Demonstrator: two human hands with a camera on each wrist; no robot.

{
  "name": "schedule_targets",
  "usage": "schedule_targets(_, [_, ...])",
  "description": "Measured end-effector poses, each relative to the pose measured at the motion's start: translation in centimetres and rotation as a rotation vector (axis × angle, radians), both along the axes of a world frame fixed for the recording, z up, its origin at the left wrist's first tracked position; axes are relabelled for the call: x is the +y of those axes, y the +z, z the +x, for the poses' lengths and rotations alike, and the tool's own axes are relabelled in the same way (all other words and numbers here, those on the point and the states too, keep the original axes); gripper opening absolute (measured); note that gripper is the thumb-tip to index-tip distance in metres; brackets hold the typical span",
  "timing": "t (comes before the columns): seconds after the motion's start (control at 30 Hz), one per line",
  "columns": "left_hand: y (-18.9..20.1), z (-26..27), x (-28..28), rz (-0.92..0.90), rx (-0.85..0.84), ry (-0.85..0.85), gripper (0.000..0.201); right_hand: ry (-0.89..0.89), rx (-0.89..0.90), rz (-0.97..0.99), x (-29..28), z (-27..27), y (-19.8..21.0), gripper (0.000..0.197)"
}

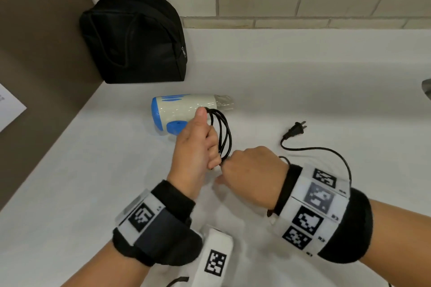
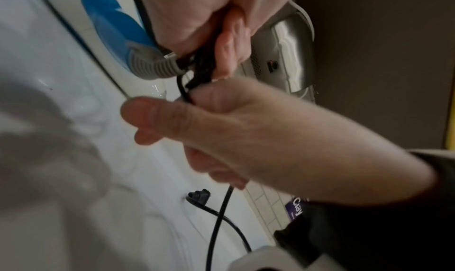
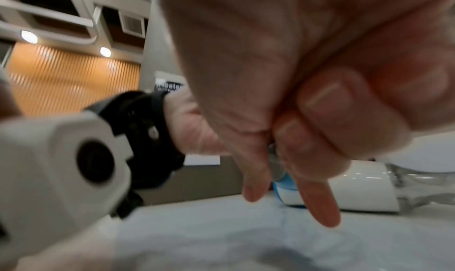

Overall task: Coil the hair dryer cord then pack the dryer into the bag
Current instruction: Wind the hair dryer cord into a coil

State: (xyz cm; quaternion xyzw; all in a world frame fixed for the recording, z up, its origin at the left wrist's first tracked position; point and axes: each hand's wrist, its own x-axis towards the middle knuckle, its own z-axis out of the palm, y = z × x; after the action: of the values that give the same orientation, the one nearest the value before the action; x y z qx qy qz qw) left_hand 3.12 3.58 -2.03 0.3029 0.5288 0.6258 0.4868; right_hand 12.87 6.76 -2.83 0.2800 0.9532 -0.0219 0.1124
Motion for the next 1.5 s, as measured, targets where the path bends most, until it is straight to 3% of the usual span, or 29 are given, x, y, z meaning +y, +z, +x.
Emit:
schedule_targets(0.2, [-0.8, 0.9, -0.2, 0.046, 0.374, 0.041, 0.039, 0.069, 0.082, -0.047, -1.2, 1.0, 2.6, 0.020])
schedule_targets(0.4, [-1.5, 0.3, -1.2, -0.007, 0.497, -0.237, 0.036, 0.015, 0.235, -0.109, -0.5, 2.0, 6.1, 0.020])
schedule_targets(0.6, [-1.2, -1.0, -1.1, -0.049, 0.104, -0.431, 0.047, -0.134, 0.581, -0.299, 2.9, 1.8, 5.2, 0.032])
schedule_targets(0.7, [-1.2, -1.8, -1.0, -0.054, -0.049, -0.445, 0.045, -0.069, 0.663, -0.454, 3.3, 1.5, 3.4, 0.033])
schedule_targets(0.8, [-1.4, -2.3, -1.0, -0.061, -0.150, -0.455, 0.050, -0.021, 0.726, -0.751, 3.4, 1.6, 1.7, 0.015])
schedule_targets(0.87, [-1.4, -2.6, -1.0, -0.078, -0.202, -0.457, 0.052, -0.115, 0.747, -0.956, 3.3, 1.8, 1.1, 0.020])
schedule_targets(0.93, [-1.4, -2.8, -0.9, -0.068, -0.253, -0.470, 0.056, -0.171, 0.816, -1.060, 3.3, 1.9, 0.2, 0.026])
schedule_targets(1.07, [-1.4, -2.4, -1.0, -0.002, -0.292, -0.471, 0.053, -0.293, 1.008, -1.257, 2.7, 1.7, -0.3, 0.015])
schedule_targets(1.17, [-1.2, -1.5, -1.1, -0.008, -0.159, -0.421, 0.041, -0.398, 1.000, -1.186, 2.7, 1.3, -0.7, 0.026])
schedule_targets(1.3, [-1.5, -1.2, -1.0, -0.109, 0.038, -0.355, 0.054, -0.368, 0.921, -1.056, 2.6, 1.4, -1.2, 0.031])
schedule_targets(1.5, [-1.2, -1.3, -0.7, -0.128, 0.106, -0.348, 0.049, -0.389, 0.936, -0.962, 2.2, 1.1, -1.0, 0.021])
